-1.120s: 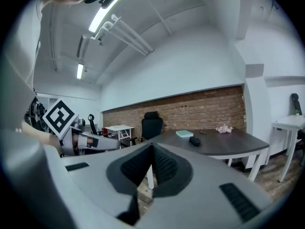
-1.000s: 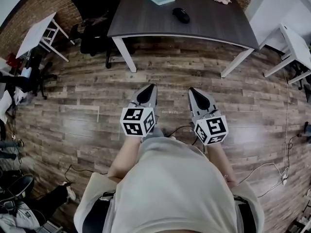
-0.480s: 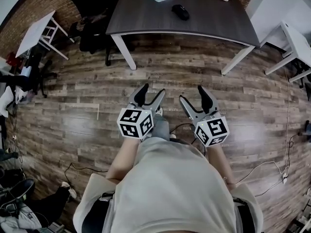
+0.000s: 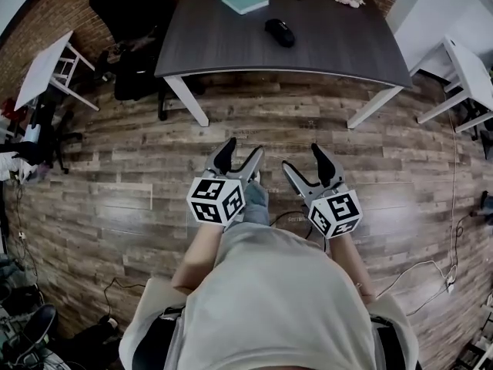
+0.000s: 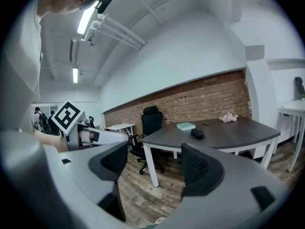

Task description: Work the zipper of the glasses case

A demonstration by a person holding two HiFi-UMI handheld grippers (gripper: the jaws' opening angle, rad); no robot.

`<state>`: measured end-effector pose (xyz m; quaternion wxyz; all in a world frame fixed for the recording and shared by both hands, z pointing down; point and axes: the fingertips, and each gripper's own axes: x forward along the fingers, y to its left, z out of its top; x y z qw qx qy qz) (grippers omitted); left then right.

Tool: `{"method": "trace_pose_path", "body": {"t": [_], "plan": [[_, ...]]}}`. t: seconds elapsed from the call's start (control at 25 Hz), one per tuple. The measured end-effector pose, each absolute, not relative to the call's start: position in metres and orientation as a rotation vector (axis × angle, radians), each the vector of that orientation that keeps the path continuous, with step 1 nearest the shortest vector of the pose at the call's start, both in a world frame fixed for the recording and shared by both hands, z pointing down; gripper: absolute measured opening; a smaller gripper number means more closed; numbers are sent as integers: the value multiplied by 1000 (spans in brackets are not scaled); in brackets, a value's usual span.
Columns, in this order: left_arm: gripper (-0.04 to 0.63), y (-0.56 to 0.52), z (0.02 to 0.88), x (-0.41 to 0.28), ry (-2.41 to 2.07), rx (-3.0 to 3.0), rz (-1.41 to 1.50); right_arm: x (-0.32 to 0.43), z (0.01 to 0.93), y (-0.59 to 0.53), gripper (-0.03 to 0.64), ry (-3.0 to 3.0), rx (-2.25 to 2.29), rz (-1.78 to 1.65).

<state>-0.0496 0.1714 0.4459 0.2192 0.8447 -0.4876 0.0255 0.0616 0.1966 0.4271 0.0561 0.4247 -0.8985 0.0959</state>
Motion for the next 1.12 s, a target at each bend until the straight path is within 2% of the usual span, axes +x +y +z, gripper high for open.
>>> {"method": "trace_pose_path", "body": {"t": [0.68, 1.12], "plan": [[282, -69, 428, -88, -1235, 2355, 56, 24, 395, -39, 318, -2730, 1388, 265], [282, -158, 453, -93, -1143, 2308, 99, 22, 412, -115, 311, -2657, 1496, 336]]}}
